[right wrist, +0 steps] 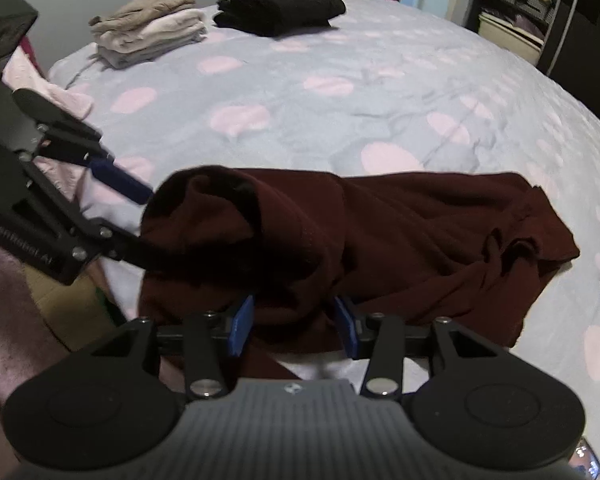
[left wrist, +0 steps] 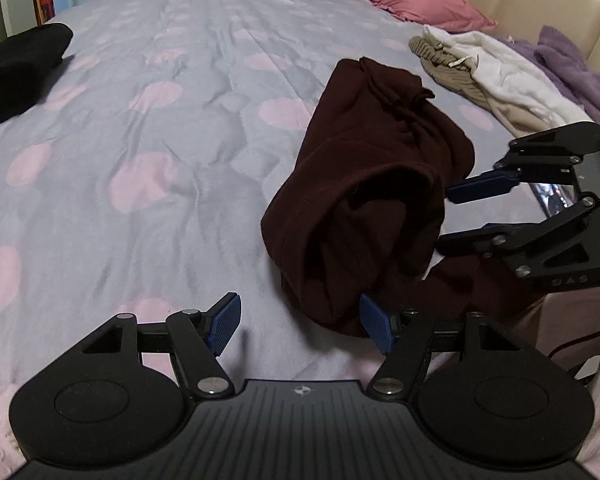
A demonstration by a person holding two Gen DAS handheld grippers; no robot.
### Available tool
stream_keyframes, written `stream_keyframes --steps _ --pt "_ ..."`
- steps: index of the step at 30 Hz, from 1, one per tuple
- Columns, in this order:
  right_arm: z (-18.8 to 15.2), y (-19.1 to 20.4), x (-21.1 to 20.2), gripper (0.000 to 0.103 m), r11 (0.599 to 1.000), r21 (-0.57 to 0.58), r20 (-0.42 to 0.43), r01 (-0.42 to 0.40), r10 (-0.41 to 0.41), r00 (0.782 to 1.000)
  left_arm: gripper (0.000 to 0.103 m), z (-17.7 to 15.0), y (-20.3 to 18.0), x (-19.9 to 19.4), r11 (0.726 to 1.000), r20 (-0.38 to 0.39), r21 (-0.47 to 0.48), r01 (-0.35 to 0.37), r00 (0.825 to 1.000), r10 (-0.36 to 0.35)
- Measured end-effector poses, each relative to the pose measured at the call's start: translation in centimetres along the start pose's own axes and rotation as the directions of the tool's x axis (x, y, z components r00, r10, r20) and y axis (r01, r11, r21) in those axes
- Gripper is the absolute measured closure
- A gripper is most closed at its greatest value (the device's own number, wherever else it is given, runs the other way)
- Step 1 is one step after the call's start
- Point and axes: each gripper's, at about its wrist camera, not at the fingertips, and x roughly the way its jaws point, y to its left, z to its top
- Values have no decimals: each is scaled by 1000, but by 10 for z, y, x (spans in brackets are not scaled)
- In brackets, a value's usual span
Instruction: Fold clothes
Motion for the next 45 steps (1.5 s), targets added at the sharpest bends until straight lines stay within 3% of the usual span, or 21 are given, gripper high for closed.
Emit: stream_keyframes --steps 2,3,5,7,12,16,18,21,25,30,33,36,38,40,43,45 --pt "2 -1 4 98 999 27 12 -25 25 1000 50 2 1 8 1000 -16 -10 12 1000 -12" --pt "3 -1 3 99 1000 28 18 -10 10 1000 54 2 1 11 999 -26 -20 27 999 -28" --pt "8 -1 -5 99 999 25 43 41 -42 998 81 1 2 18 997 -40 -39 63 997 -64" --pt "13 -5 -16 99 995 30 74 94 -96 993 95 1 6 22 995 -52 -67 75 996 -78" --pt "35 -27 -61 100 971 103 174 217 -233 957 100 11 22 1 990 39 -121 67 997 -62" --pt "65 -41 -111 100 945 141 291 294 -324 900 101 38 32 -37 994 170 -105 39 985 -21" --pt "82 -45 -136 100 937 151 350 314 -348 870 101 56 35 -65 998 264 -66 -11 964 28" --pt "107 -43 -172 100 925 143 432 353 -379 818 101 83 41 -104 999 354 -25 -28 935 35" --pt "139 -36 -218 100 911 143 539 388 -400 741 101 113 40 -155 995 482 44 -89 875 57" --pt "170 -30 -270 100 895 164 647 415 -415 640 101 148 32 -223 984 643 79 -160 763 73" --pt "180 -26 -296 100 901 178 692 396 -401 600 101 166 19 -254 973 717 102 -207 693 72" --pt "184 -21 -304 100 911 170 706 375 -379 599 101 183 5 -273 959 766 133 -252 639 62" --pt "182 -22 -297 100 918 165 688 362 -369 624 101 192 0 -278 951 765 168 -261 643 42" --pt "176 -26 -278 100 926 164 648 340 -361 671 101 200 -3 -264 952 738 191 -240 675 22" --pt "157 -35 -240 100 941 184 555 283 -337 760 101 199 2 -233 957 667 200 -211 745 25" --pt "143 -42 -209 100 945 203 487 256 -325 811 101 192 7 -203 959 591 216 -181 806 19"
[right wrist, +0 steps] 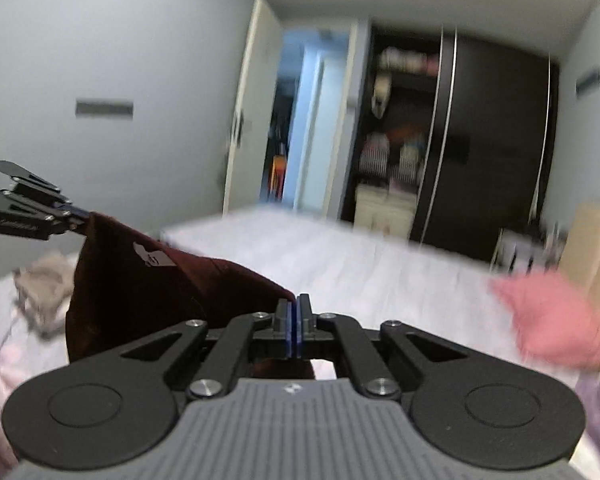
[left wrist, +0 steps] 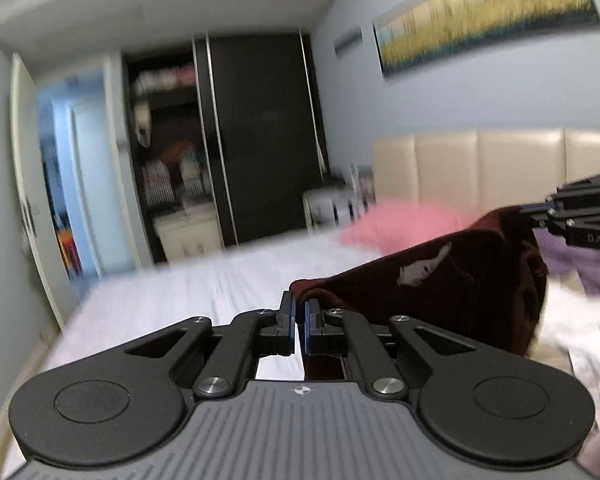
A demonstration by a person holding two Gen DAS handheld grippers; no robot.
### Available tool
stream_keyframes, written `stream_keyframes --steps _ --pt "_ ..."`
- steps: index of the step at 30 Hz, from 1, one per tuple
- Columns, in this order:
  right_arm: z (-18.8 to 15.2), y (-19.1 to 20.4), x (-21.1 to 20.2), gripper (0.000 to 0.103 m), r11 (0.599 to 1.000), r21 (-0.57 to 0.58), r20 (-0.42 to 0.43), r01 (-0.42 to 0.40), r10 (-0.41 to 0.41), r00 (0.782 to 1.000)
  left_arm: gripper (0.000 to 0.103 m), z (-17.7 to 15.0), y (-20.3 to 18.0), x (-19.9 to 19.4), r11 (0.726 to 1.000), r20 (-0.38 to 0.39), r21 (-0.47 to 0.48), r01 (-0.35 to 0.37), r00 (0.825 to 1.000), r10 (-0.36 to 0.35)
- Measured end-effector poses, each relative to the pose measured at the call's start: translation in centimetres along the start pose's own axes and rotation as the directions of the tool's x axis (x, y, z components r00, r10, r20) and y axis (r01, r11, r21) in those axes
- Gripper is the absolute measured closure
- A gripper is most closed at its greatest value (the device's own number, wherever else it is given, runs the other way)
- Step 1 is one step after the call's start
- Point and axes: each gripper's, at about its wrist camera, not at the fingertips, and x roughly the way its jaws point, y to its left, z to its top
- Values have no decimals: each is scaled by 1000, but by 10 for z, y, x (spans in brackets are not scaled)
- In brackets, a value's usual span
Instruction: Fold clothes
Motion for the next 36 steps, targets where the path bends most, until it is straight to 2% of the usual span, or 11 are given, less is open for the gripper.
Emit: stream_keyframes --steps 3,6,11,15,18,21,25,27,30,32,36 --pt "-39 -2 28 100 998 60 -122 -16 23 992 101 -41 -7 26 999 -132 -4 51 990 -51" --pt "-70 -6 55 100 996 92 -212 -9 28 977 101 -82 -11 57 995 -248 -24 93 964 -96" --pt "-108 -18 94 100 993 118 -308 8 29 951 101 -128 -6 103 986 -353 -78 149 921 -167" --pt "-121 -33 125 99 989 145 -334 27 23 942 101 -144 10 133 980 -380 -122 155 905 -191" --pt "-123 -48 146 95 986 157 -343 52 5 939 100 -148 16 141 979 -372 -135 152 908 -192" --pt "-125 -58 158 74 980 183 -354 74 -4 935 99 -152 23 148 977 -349 -150 149 917 -193" --pt "-136 -72 163 69 969 226 -385 103 -8 923 79 -158 28 156 973 -367 -182 145 907 -204" --pt "-146 -79 163 69 959 258 -402 120 -6 916 78 -162 30 157 970 -378 -193 145 901 -210" --pt "-160 -88 161 69 944 300 -424 141 0 906 72 -173 27 155 964 -402 -208 168 883 -241" --pt "-170 -90 157 69 936 320 -434 144 10 901 59 -180 23 152 956 -417 -230 183 869 -266" --pt "-185 -82 156 69 934 335 -460 124 47 887 59 -191 10 153 945 -441 -248 214 843 -307"
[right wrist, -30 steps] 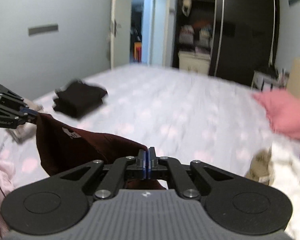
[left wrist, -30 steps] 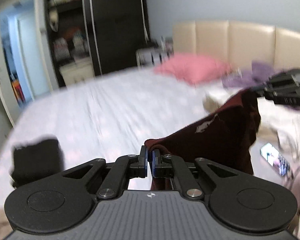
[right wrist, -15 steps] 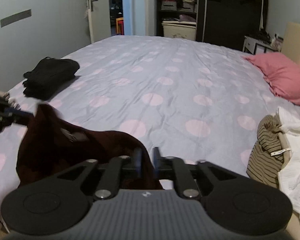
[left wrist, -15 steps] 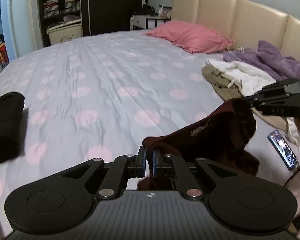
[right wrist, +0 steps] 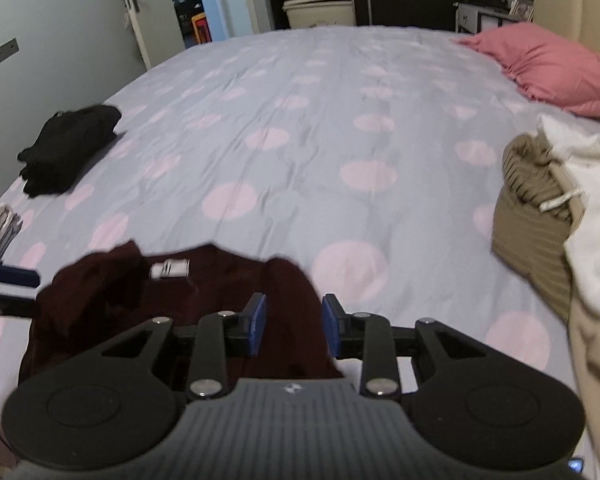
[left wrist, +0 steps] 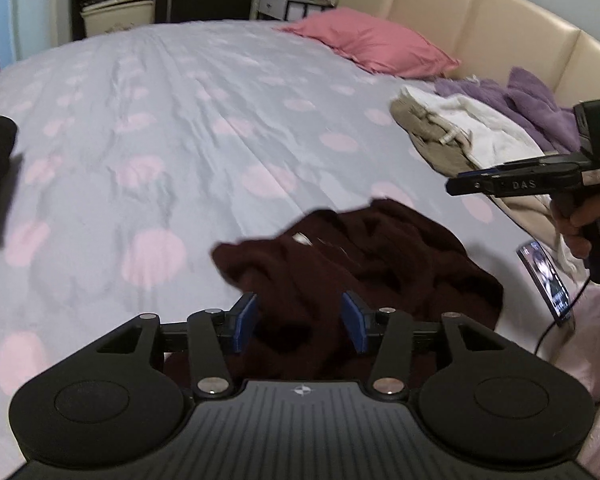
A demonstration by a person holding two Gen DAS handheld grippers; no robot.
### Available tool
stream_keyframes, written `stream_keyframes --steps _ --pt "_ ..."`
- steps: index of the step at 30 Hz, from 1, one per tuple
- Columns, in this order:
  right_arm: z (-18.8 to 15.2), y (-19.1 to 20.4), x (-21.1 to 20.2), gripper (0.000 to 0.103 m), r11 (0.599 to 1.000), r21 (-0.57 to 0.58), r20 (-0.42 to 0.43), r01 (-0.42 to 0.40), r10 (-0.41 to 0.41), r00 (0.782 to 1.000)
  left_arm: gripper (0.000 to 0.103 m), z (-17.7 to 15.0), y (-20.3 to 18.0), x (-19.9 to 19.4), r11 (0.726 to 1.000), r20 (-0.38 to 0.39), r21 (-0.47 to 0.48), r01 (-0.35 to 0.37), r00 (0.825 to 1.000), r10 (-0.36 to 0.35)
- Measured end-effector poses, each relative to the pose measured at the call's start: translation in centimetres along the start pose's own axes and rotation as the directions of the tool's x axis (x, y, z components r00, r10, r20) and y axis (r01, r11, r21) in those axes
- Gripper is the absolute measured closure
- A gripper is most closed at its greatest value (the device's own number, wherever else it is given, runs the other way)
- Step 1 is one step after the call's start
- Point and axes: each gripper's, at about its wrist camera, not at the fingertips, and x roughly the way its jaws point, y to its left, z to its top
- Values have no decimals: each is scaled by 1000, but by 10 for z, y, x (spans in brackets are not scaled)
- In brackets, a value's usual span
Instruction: Fold clothes
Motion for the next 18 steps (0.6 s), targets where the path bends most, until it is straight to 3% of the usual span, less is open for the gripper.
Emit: stream_keyframes --steps 4,7,9,10,13,18 --pt "-14 4 12 69 999 16 -62 -49 50 997 59 -2 -1 15 1000 -38 -17 10 999 -11" --pt "-23 11 16 62 995 16 -103 -100 101 990 59 -5 -2 25 999 -73 -28 18 997 -20" --pt "-26 18 17 62 994 -4 -123 -112 110 986 69 -7 -3 28 1000 -91 -23 11 996 -13" --pt "-28 20 18 64 994 -17 -128 -110 107 986 79 -9 -3 29 1000 -101 -22 11 995 -14" --pt "-29 19 21 92 993 -26 -163 -112 106 981 97 -11 -2 30 999 -115 -31 18 993 -21" --pt "-24 13 7 95 996 -17 -122 -90 87 989 101 -7 3 17 999 -56 -47 -21 998 18"
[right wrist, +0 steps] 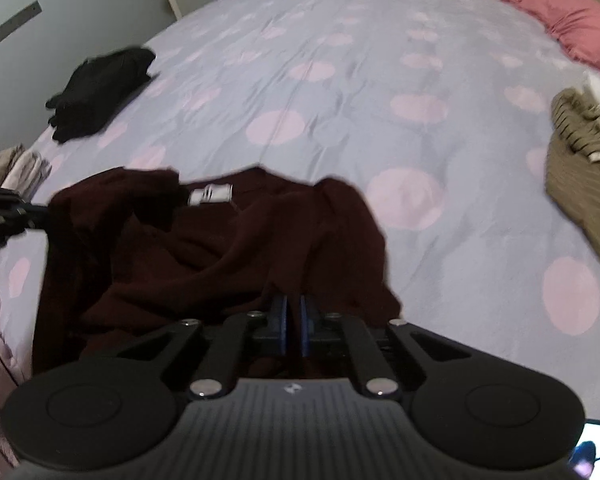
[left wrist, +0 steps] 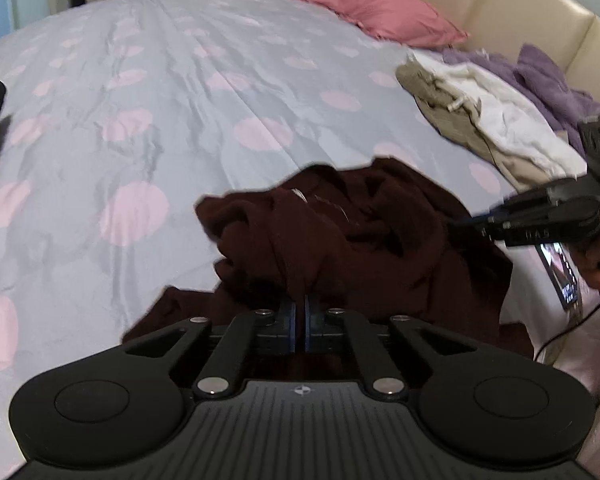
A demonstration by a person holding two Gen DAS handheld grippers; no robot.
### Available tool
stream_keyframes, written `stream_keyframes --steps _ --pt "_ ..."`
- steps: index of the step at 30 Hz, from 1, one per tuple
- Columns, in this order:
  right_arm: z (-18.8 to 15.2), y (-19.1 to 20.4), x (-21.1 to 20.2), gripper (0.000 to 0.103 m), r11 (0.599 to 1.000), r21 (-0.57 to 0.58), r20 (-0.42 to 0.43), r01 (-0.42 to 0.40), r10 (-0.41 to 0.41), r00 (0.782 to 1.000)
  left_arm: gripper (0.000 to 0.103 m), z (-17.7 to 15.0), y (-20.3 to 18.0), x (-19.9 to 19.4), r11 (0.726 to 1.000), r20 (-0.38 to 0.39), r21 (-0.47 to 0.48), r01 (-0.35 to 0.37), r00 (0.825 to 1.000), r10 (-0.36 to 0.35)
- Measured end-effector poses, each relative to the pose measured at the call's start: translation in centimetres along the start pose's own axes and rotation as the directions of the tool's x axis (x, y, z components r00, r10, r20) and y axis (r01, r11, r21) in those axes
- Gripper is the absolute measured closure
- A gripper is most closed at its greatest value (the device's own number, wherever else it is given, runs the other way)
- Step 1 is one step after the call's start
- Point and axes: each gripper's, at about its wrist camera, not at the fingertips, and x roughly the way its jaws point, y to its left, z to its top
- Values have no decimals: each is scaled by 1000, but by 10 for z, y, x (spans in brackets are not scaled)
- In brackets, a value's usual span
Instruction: Fold clothes
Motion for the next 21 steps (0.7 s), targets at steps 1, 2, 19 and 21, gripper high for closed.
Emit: stream_keyframes --steps 1,2,19,21 --pt "1 -2 -5 96 1000 11 13 7 -8 1000 101 2 3 -7 1000 26 -11 -14 1000 14" --pt "2 -5 -11 96 1000 24 28 15 -16 999 101 5 7 -17 999 58 -26 -30 998 32" --pt "-40 4 -59 96 999 -33 -118 -3 -1 993 101 -14 108 -127 869 159 -410 -278 916 368" --pt "-49 5 -50 96 999 -51 -166 -16 8 986 101 -22 111 -122 867 103 -394 -305 923 372"
